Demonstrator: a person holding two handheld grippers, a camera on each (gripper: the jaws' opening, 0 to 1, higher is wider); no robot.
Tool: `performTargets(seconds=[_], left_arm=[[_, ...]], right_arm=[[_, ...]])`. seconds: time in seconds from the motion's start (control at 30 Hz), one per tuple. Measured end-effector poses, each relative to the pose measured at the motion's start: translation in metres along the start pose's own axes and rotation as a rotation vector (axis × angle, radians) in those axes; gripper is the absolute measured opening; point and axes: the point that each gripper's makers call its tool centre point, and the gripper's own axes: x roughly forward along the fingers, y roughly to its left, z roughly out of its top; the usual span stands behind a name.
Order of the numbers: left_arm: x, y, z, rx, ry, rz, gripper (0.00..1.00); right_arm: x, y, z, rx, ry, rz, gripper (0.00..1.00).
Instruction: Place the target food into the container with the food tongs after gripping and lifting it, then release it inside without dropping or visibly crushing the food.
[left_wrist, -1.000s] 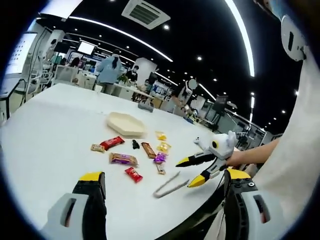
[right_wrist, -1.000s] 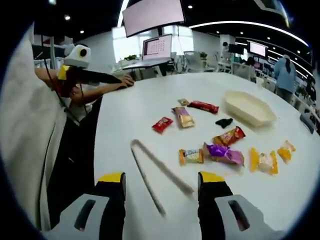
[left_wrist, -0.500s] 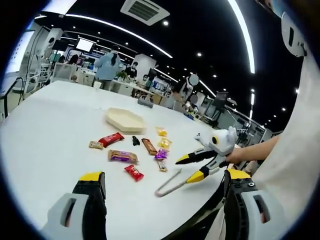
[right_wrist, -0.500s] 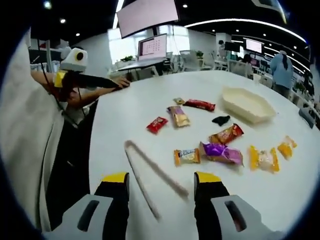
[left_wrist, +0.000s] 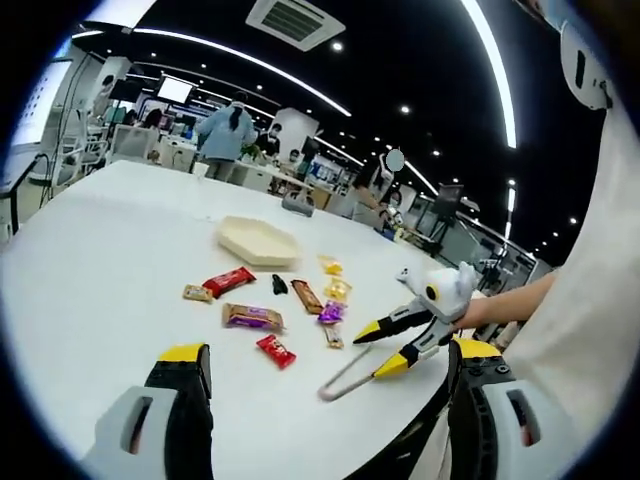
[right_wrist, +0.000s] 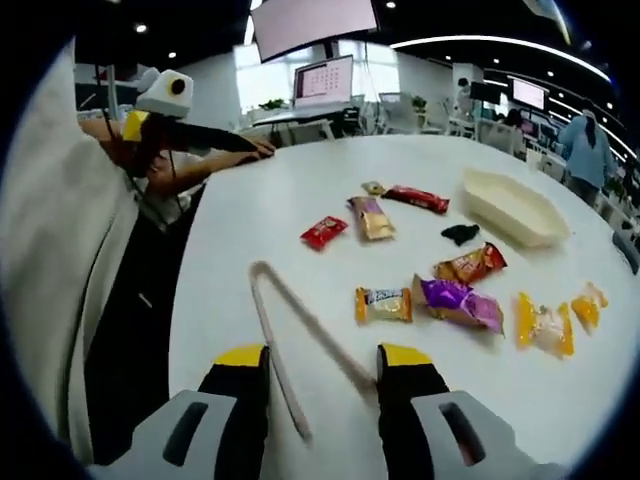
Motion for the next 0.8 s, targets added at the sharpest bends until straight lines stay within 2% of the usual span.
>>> performTargets(seconds=[0.1, 0.17, 0.33, 0.53, 0.63, 0.8], left_arm=[[0.003, 0.001, 0.0, -0.022, 0.003, -0.01, 0.99], [0.005, 0.0, 0.01, -0.06, -0.034, -0.025, 0.99], [0.013, -0.001, 0.019, -0.048, -0.047, -0.036, 0.99], [0.017, -0.003, 0.009, -0.005, 0.015, -0.053, 0.99], [0.018, -0.011, 0.015, -0.042, -0.012, -0.078, 0.99], [0.025, -0.016, 0.015, -0.039, -0.009, -0.087, 0.99]], right_arm=[[0.0, 0.001, -0.001, -0.043, 0.002, -0.003, 0.42], [-0.001, 0.001, -0.001, -0.057, 0.003, -0.004, 0.41], [0.001, 0.0, -0.003, -0.07, 0.001, -0.006, 0.42], [0.0, -0.003, -0.004, -0.064, -0.023, -0.005, 0.41], [0.0, -0.004, -0.003, -0.062, -0.026, -0.01, 0.39], [0.0, -0.003, -0.003, -0.065, -0.012, -0.018, 0.36]])
